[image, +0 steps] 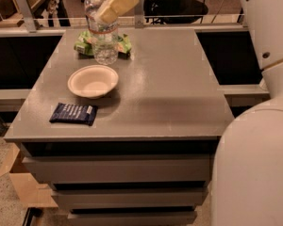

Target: Place water bottle into paper bowl

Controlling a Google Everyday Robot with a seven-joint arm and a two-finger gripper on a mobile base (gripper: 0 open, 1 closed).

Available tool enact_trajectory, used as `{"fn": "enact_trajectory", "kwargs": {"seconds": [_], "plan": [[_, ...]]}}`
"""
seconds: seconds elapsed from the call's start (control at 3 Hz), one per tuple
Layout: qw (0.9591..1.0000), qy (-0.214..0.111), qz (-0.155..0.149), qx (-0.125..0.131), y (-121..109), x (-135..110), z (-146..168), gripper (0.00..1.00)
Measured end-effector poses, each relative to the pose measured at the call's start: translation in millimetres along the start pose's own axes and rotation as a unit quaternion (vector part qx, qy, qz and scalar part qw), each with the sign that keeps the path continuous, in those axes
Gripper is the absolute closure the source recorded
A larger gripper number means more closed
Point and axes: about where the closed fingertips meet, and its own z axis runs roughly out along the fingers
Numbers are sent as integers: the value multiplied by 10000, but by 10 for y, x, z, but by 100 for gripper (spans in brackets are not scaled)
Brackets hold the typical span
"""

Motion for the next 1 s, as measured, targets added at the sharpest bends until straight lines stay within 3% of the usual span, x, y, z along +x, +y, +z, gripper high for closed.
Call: {"fn": "enact_trajectory", "kwargs": {"seconds": [0.33, 1.0], "plan": [[9995, -73, -170, -250, -10, -127, 216, 100], [9964, -100, -244, -800, -61, -114, 745, 100]]}}
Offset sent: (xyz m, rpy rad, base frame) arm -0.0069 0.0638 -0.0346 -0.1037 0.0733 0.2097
